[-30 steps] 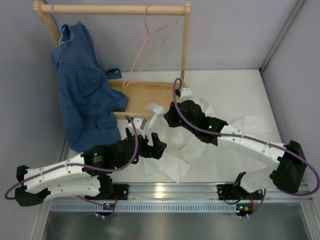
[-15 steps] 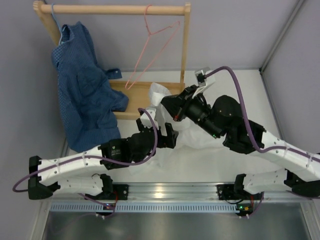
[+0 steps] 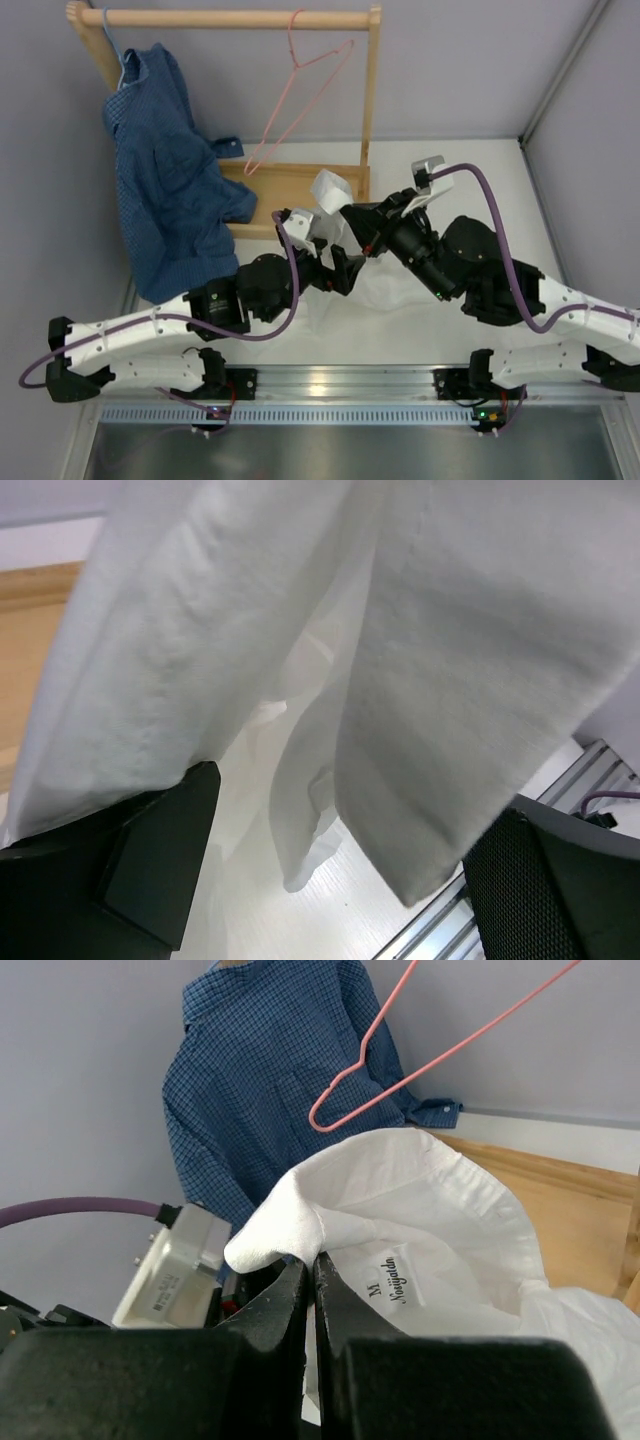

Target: Place the shirt on the hanger

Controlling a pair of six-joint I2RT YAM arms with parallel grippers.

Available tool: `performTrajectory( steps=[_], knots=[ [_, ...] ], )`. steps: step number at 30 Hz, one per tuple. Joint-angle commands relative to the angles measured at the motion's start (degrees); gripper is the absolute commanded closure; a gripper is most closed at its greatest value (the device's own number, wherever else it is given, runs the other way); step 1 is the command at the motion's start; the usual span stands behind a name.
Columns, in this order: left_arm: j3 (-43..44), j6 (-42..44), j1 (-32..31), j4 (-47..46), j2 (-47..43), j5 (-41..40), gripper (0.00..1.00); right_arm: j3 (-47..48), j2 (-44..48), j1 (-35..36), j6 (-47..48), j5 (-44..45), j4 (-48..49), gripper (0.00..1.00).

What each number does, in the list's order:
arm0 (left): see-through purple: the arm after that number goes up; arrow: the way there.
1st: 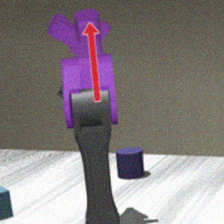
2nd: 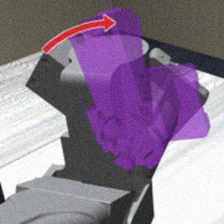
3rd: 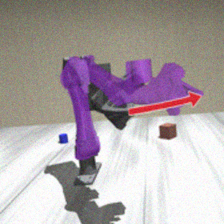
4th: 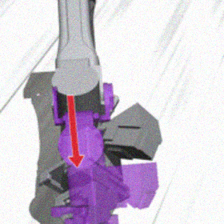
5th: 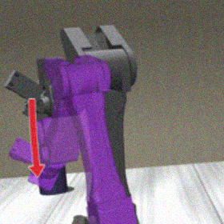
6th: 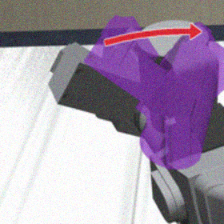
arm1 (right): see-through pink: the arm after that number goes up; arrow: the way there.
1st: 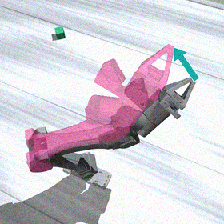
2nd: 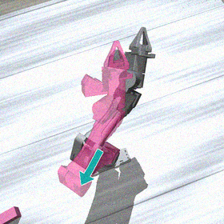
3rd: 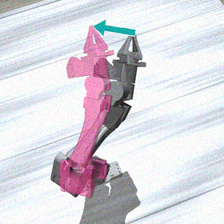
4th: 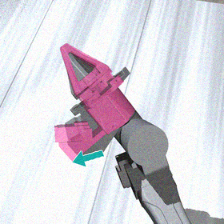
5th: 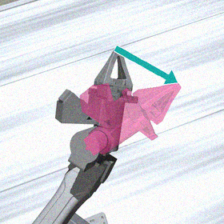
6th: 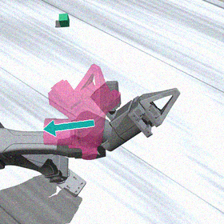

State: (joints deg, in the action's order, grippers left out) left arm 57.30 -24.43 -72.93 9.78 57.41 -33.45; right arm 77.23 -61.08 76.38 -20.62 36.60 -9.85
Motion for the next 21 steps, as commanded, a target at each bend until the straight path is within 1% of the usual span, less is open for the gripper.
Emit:
performTrajectory(
  steps=[1,5,9,10,11,13,15,16,17,18,19,20,21],
  knots=[
    [0.5,5.3,-0.2,-6.0,-2.8,2.6,0.02,1.5,2.1,0.9,0.7,0.5,0.5,1.00],
    [0.7,6.2,-0.1,-8.1,-2.9,4.7,0.02,-1.5,3.0,0.9,-0.8,1.3,1.1,1.00],
    [1.8,3.5,0.0,-8.1,1.0,0.9,0.02,-3.0,3.2,0.9,-2.1,-1.5,2.7,1.00],
    [1.6,3.2,0.1,-9.2,2.0,1.8,0.02,-3.1,3.1,0.9,-2.1,-1.6,2.9,1.00],
    [1.2,2.5,0.0,-10.3,2.4,2.3,0.04,-3.1,3.2,0.9,-2.1,-1.4,2.9,1.00],
    [-0.8,0.6,0.0,-14.0,2.4,0.7,0.06,-3.8,3.3,0.9,-1.8,-1.6,3.2,1.00],
    [-2.8,0.5,0.0,-16.0,2.3,-0.5,0.20,-5.2,3.7,0.9,-2.2,-2.2,3.7,1.00],
    [-3.1,-0.1,0.0,-16.1,2.5,-2.0,0.33,-5.7,4.3,0.9,-2.4,-2.2,4.0,1.00],
    [-3.1,-0.3,0.0,-15.5,2.7,-2.2,0.71,-6.1,4.6,0.9,-2.2,-1.7,4.1,1.00],
    [-2.9,-0.4,0.0,-14.9,2.7,-2.1,0.87,-6.7,5.0,0.9,-1.9,0.4,3.8,1.00],
    [-2.7,-0.7,0.0,-13.9,2.7,-1.5,0.98,-7.1,5.6,0.9,-1.3,2.1,3.4,1.00],
    [-2.5,-1.1,-0.2,-11.0,2.4,0.4,1.00,-7.4,6.0,0.8,-0.3,4.0,2.7,1.00],
    [-2.3,-1.2,-0.2,-9.8,1.9,1.9,1.00,-8.5,6.9,0.7,-0.1,7.0,1.3,1.00]
  ],
)
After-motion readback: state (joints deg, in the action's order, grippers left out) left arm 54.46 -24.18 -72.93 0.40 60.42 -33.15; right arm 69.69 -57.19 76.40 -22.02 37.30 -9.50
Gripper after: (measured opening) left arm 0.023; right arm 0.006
